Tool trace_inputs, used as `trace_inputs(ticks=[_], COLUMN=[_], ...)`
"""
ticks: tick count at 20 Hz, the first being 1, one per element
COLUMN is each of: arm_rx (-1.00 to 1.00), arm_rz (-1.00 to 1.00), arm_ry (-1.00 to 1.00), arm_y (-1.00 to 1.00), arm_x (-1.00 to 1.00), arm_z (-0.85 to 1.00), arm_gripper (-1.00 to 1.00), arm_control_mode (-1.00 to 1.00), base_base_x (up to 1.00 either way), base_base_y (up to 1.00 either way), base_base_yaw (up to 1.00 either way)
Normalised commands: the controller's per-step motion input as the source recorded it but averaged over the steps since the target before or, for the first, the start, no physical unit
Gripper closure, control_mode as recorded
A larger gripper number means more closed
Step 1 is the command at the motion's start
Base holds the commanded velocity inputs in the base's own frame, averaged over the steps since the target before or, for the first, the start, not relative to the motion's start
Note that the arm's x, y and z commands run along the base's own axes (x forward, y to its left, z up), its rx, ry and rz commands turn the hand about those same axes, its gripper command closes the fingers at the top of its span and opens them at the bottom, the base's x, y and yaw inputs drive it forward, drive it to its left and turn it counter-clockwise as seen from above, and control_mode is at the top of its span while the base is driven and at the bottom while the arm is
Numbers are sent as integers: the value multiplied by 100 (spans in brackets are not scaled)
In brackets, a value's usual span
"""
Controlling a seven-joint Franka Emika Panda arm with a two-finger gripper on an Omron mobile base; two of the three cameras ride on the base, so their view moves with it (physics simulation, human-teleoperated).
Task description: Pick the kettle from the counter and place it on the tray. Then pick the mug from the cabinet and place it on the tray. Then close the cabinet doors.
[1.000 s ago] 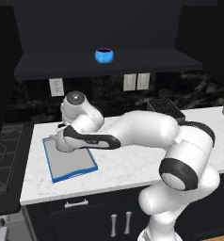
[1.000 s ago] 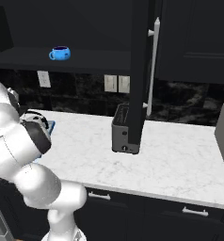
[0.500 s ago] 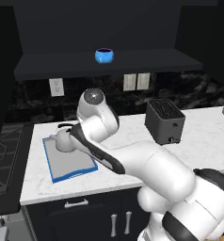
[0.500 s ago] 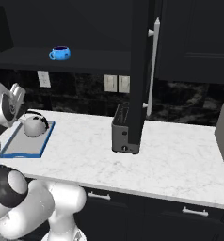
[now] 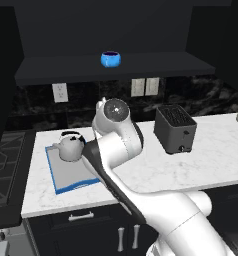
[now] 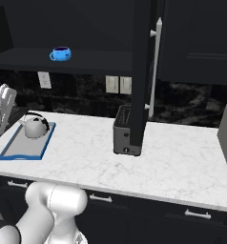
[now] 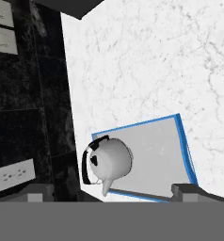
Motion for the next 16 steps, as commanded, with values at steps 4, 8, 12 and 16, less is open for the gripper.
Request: trace_inputs(ticks=[4, 8, 12, 16], arm_rx=[-37, -52, -65, -60], arm_rz=[22, 29, 39, 40], arm_ry=[0, 0, 0, 0], arm_y=[-31, -34, -25, -28], arm_x=[-67, -56, -42, -24], arm_z=[52, 50, 50, 47], arm_gripper=[-100, -100, -100, -100], arm_control_mode=[-100, -100, -100, -100], base_base_x=[0, 0, 0, 0], base_base_y=[0, 0, 0, 0], base_base_yaw=[0, 0, 0, 0])
